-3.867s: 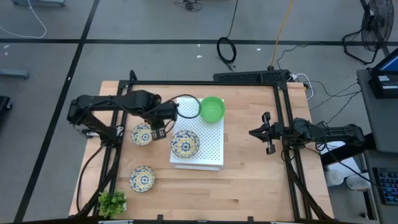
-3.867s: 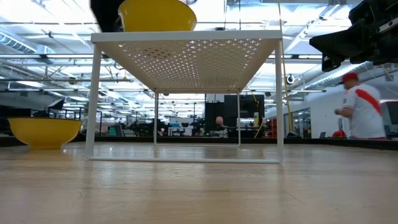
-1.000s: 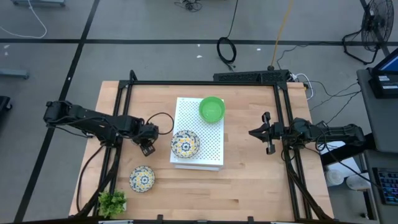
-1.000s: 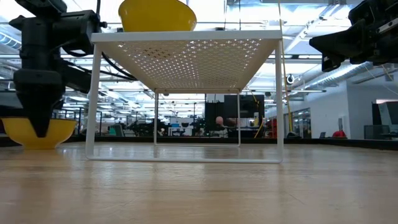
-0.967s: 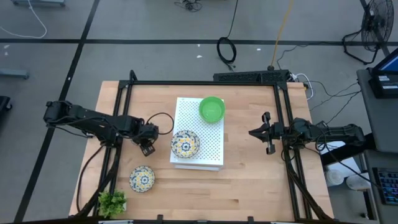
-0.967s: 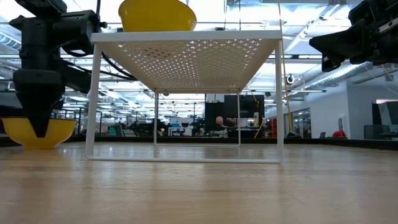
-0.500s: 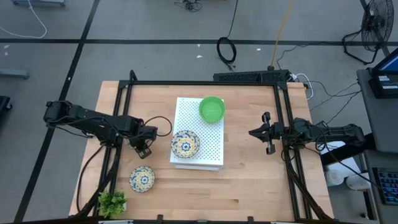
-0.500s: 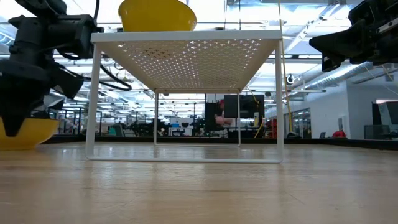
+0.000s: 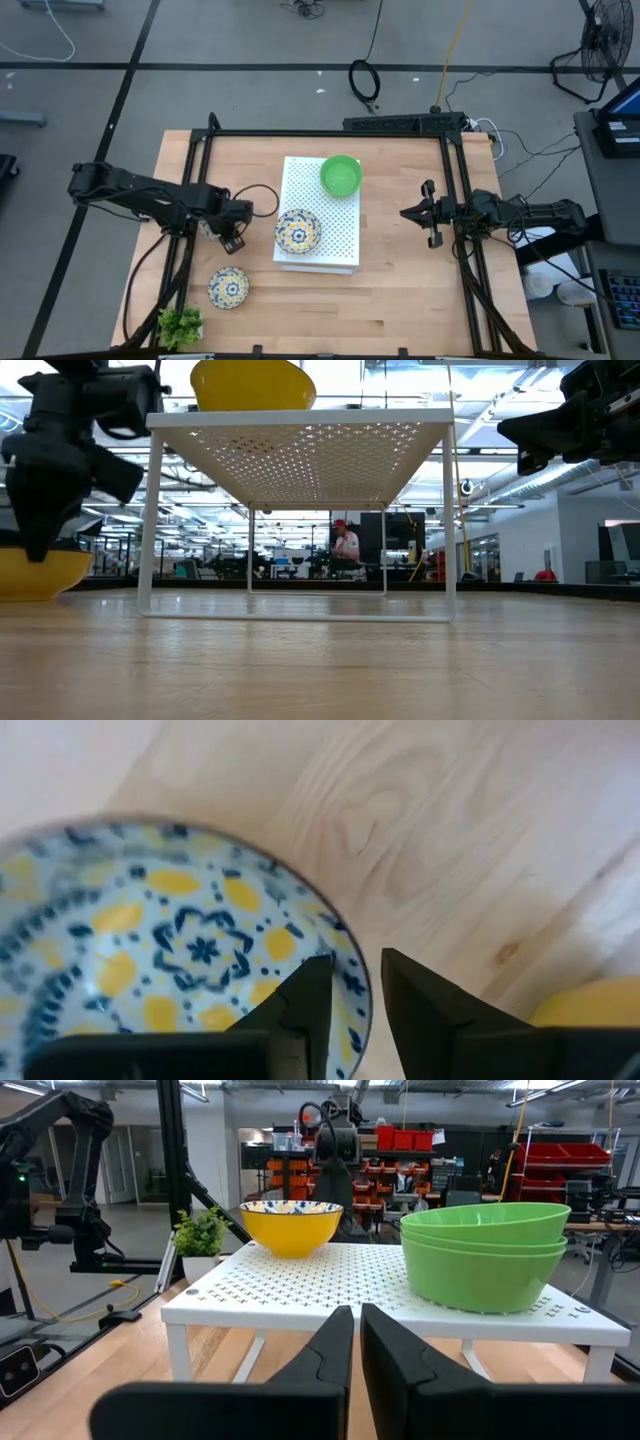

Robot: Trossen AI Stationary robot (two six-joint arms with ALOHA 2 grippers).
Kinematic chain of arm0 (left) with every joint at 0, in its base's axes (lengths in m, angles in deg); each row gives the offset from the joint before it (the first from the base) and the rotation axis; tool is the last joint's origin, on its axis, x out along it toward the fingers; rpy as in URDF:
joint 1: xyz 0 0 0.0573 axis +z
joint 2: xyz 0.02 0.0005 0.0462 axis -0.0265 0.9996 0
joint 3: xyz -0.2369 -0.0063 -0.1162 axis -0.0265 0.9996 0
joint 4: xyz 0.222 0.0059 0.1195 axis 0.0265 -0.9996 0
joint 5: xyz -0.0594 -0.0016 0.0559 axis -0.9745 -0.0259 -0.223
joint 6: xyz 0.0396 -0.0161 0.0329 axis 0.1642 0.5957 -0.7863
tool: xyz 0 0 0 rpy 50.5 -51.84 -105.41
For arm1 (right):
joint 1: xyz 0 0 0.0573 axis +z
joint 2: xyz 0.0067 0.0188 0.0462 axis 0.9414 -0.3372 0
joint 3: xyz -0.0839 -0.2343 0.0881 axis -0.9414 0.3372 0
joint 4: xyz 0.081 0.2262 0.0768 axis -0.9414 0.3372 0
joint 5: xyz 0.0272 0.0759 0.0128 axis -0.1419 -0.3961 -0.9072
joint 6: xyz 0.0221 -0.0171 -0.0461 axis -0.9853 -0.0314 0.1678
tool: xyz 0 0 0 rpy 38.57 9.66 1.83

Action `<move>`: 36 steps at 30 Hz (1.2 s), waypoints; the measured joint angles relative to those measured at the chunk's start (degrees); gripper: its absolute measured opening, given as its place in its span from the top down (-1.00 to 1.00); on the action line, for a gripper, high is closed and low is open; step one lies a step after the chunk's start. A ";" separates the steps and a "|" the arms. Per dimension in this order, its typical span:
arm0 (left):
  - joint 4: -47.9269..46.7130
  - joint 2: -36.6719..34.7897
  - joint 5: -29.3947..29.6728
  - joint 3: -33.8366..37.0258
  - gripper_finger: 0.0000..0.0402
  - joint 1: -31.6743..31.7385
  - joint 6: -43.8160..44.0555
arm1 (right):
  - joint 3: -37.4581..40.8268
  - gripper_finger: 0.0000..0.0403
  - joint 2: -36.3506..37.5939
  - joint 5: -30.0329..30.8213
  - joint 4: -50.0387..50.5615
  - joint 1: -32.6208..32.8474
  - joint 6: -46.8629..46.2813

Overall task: Pick & Place Mini bowls
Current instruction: Stack the top yellow patterned bowl on the yellow patterned bowl on the shelf

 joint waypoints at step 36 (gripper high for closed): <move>-3.67 -3.15 9.04 -0.33 0.54 -9.98 19.16 | 0.00 0.93 0.00 0.00 -0.02 0.02 0.00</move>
